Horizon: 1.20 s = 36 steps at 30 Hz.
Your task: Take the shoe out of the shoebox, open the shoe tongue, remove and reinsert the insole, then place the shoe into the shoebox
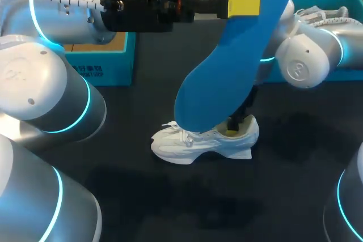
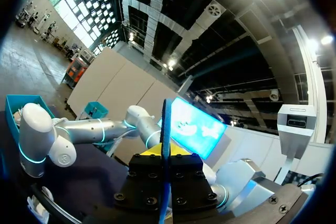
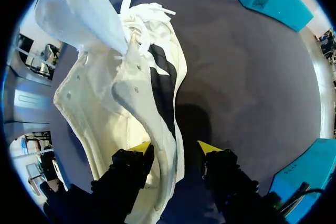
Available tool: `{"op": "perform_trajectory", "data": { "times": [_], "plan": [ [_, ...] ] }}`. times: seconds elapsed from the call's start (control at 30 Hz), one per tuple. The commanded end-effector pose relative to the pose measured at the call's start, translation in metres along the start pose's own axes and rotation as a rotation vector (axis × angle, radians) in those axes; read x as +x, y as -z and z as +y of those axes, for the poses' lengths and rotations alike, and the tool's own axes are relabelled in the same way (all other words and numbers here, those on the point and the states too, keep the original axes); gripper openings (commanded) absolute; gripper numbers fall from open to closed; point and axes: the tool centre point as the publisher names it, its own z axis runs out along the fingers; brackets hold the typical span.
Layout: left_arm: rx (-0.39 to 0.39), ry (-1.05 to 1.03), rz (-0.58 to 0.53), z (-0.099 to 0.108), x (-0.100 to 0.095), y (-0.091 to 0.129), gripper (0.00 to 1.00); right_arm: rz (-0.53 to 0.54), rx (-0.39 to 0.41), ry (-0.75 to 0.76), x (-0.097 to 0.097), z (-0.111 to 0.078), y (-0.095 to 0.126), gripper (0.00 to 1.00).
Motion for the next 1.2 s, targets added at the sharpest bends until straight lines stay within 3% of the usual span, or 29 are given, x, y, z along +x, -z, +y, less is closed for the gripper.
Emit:
{"op": "perform_trajectory", "data": {
  "times": [0.03, 0.13, 0.2, 0.53, 1.2],
  "plan": [
    [-0.002, 0.001, -0.003, 0.001, 0.000, 0.000, 0.00, 0.008, 0.004, -0.002, -0.002, 0.002, -0.007, 0.42],
    [-0.002, 0.001, -0.003, 0.001, 0.000, 0.000, 0.00, 0.008, 0.007, -0.003, -0.001, 0.002, -0.007, 0.23],
    [-0.002, 0.001, -0.003, 0.001, 0.000, 0.000, 0.00, 0.007, 0.008, -0.004, -0.001, 0.002, -0.007, 0.00],
    [-0.002, 0.001, -0.003, 0.001, 0.000, 0.000, 0.00, -0.004, 0.016, -0.010, 0.006, 0.005, -0.005, 0.00],
    [-0.002, 0.001, -0.003, 0.001, 0.000, 0.000, 0.00, -0.017, -0.010, -0.224, 0.019, 0.011, 0.039, 0.00]
  ]
}}
